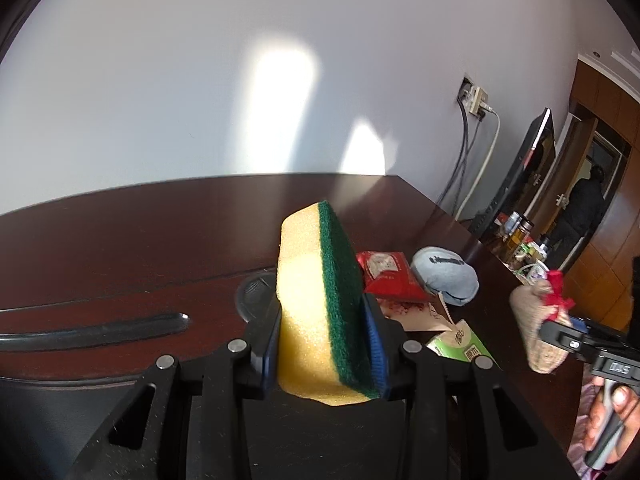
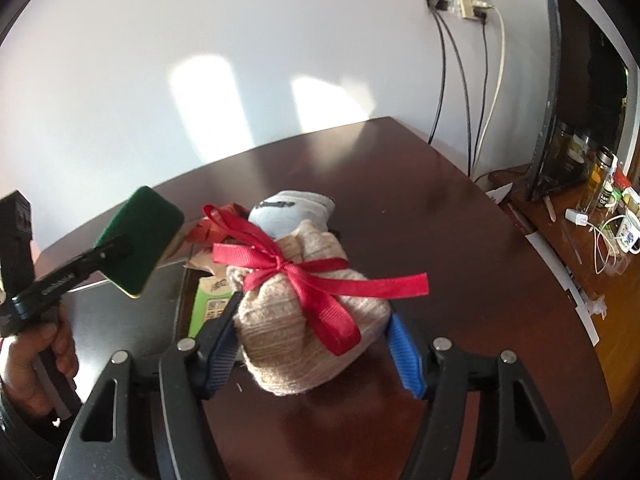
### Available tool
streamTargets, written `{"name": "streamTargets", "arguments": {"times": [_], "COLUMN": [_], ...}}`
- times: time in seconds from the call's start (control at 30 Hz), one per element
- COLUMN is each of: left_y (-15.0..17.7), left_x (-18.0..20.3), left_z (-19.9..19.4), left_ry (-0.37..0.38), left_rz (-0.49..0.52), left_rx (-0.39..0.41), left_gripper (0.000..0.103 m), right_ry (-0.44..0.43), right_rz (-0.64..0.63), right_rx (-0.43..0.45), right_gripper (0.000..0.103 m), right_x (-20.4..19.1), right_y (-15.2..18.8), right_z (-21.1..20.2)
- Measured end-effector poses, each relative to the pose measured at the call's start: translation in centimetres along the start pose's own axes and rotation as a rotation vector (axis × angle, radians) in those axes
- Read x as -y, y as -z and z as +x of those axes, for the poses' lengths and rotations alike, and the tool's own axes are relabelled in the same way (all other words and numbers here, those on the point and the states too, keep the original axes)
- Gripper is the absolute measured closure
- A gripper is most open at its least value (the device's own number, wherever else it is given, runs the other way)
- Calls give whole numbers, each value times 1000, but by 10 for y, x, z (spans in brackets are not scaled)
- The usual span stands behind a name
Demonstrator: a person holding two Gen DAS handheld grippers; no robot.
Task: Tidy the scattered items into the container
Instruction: 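Grasp the red-ribboned burlap sachet with the right gripper while the left holds the sponge, then carry the sponge and burlap sachet over the steel bowl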
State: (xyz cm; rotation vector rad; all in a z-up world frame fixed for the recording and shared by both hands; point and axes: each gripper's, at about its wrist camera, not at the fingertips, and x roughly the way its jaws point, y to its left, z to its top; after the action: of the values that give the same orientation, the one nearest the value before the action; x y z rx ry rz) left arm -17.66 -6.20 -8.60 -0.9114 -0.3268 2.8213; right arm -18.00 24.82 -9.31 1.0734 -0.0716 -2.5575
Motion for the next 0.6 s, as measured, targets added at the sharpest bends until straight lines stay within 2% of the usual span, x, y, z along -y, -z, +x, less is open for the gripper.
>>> {"name": "streamTargets", "arguments": {"times": [0.2,0.4,0.6], "left_y": [5,17,23], "left_x": [3,6,-1], "left_z": [-17,-63,-120], "left_ry": [-11,-19,-64], "left_rz": [7,13,19], "left_rx": [21,40,67], "left_gripper": [64,64,64], "right_ry": [-34,-81,-160], "right_rz": [2,-3,-25], "right_rx": [14,15,17], "right_gripper": [35,35,35], "right_x": [-7,-23,-56], "right_y": [10,20,30], "right_z": [-26,-38,-42]}}
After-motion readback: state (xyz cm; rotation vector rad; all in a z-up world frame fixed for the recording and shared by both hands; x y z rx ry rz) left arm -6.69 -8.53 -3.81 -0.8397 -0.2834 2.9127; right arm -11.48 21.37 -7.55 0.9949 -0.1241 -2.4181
